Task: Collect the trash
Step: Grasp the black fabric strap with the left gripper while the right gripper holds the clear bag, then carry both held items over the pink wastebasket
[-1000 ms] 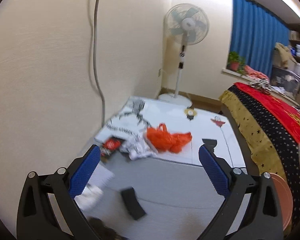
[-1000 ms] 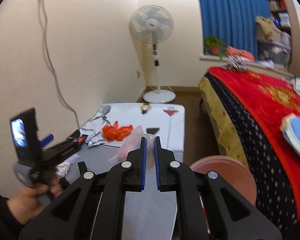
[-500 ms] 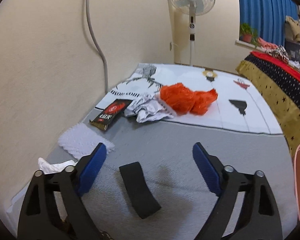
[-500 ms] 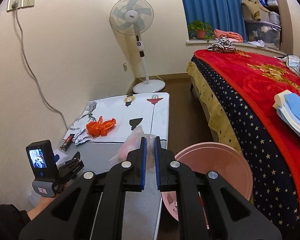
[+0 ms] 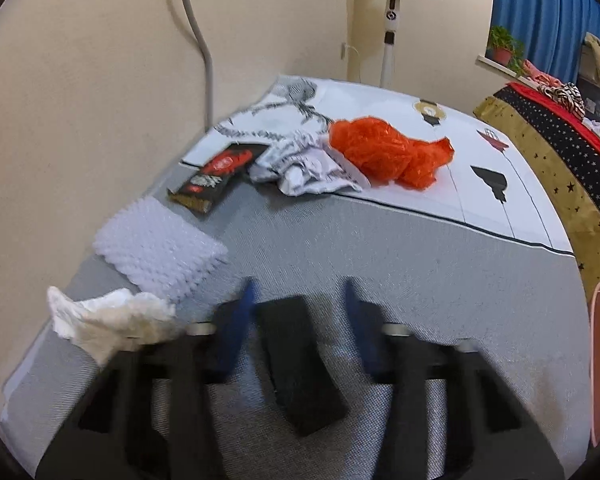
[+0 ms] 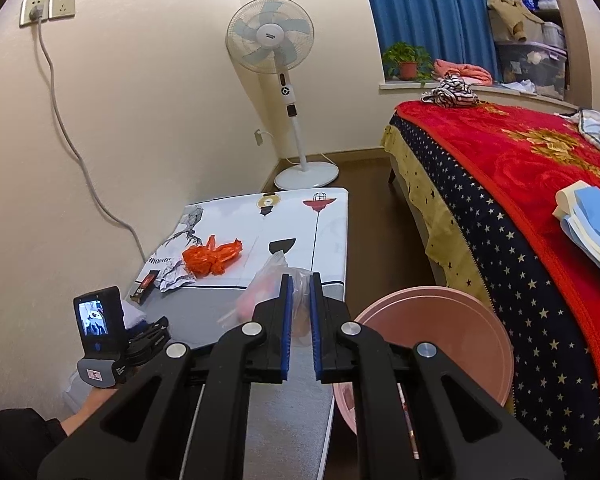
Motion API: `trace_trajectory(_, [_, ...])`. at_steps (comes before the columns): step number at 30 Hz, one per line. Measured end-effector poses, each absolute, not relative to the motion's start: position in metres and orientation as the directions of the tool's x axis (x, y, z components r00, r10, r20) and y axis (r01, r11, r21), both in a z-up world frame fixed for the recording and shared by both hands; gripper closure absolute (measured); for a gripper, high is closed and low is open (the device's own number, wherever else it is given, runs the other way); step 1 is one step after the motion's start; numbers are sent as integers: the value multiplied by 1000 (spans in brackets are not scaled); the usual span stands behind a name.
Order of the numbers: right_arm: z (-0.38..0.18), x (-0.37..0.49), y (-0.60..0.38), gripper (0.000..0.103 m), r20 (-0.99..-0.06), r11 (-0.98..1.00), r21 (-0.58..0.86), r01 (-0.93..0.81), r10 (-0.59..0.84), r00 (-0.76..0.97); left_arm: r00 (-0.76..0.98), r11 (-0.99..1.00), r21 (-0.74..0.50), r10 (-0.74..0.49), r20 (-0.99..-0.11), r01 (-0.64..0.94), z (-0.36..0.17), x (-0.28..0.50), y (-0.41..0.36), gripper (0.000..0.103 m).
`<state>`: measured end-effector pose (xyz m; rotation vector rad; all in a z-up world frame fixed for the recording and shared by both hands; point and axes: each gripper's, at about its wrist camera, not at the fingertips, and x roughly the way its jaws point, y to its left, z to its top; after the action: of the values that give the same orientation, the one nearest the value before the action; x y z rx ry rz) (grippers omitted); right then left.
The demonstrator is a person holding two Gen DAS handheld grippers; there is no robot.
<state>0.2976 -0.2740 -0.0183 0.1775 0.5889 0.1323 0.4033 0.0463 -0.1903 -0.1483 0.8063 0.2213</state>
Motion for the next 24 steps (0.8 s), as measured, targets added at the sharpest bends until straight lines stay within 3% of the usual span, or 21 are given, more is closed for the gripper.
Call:
trace_trajectory(8, [-17, 297, -269, 94, -531, 980, 172, -101, 178, 828, 712, 977, -97, 68, -699, -189, -172, 393, 40, 79])
trace_trajectory(13, [-12, 294, -263, 94, -513, 981, 156, -117, 181, 839, 788, 986, -141, -20, -616, -85, -113, 372, 27, 79])
trace_trajectory(17, [-2, 285, -254, 94, -481, 989, 87, -118, 146, 865, 834, 990, -139, -70, -548, -8, -54, 339, 16, 79])
trace_trajectory(24, [40, 235, -237, 94, -432, 980, 103, -168, 196, 880, 890, 985, -94, -173, -422, 147, 22, 248, 7, 79])
